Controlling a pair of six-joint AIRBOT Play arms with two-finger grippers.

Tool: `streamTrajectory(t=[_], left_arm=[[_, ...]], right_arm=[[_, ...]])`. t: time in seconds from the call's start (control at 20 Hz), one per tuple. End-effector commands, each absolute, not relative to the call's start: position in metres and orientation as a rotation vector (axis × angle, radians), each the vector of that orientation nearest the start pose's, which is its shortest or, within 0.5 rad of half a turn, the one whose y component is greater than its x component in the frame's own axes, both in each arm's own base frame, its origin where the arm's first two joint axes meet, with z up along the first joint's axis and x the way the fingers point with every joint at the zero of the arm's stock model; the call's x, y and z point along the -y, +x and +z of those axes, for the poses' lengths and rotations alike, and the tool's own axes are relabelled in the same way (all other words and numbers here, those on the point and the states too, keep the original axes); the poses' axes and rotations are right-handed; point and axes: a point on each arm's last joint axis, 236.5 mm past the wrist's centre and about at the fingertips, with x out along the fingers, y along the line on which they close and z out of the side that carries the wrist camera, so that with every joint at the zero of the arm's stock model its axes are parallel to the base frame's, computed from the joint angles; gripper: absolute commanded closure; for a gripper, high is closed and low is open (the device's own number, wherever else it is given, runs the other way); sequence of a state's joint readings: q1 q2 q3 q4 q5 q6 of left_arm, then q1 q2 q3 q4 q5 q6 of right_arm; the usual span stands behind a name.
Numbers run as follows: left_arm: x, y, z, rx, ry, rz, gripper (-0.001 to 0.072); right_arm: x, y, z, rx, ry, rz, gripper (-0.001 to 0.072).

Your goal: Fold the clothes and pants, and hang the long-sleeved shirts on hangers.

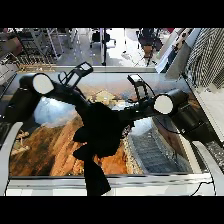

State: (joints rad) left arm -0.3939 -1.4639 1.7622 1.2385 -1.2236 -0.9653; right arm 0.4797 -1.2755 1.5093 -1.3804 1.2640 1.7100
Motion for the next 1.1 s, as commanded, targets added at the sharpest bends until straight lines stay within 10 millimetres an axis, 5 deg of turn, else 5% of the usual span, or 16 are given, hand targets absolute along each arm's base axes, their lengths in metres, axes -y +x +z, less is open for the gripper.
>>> streamTrajectory(t=[0.0, 0.2, 0.4, 0.45, 0.55, 0.65, 0.75, 0.9, 1.0, 1.05], left_arm=[[0.289, 0.434, 0.18, -0.613, 0.533, -0.904, -0.0003], [0.292, 0.417, 0.163, -0.679, 0.586, -0.965, 0.0002], [0.293, 0.429, 0.117, -0.785, 0.585, -0.959, 0.0016], [0.288, 0.435, 0.101, -0.829, 0.59, -0.929, 0.0074], [0.274, 0.449, 0.075, -0.883, 0.638, -0.863, 0.0335], [0.271, 0.464, 0.07, -0.855, 0.656, -0.828, 0.0655], [0.277, 0.483, 0.103, -0.725, 0.607, -0.792, 0.0691], [0.274, 0.501, 0.221, -0.436, 0.47, -0.697, 0.0691], [0.252, 0.497, 0.297, -0.278, 0.394, -0.62, 0.0691], [0.241, 0.492, 0.32, -0.239, 0.36, -0.592, 0.0691]], right_arm=[[-0.235, 0.361, 0.138, -1.074, 0.006, 0.502, 0.0692], [-0.238, 0.366, 0.142, -1.045, 0.007, 0.508, 0.0692], [-0.238, 0.364, 0.141, -1.053, 0.008, 0.511, 0.0692], [-0.237, 0.362, 0.141, -1.06, 0.006, 0.51, 0.0692], [-0.236, 0.361, 0.141, -1.064, 0.005, 0.511, 0.0692], [-0.236, 0.361, 0.143, -1.056, 0.005, 0.51, 0.0692], [-0.236, 0.372, 0.149, -1.007, 0.008, 0.499, 0.0692], [-0.219, 0.42, 0.181, -0.801, 0.078, 0.361, 0.0693], [-0.211, 0.43, 0.216, -0.714, 0.13, 0.321, 0.0693], [-0.212, 0.429, 0.236, -0.678, 0.144, 0.333, 0.0693]])
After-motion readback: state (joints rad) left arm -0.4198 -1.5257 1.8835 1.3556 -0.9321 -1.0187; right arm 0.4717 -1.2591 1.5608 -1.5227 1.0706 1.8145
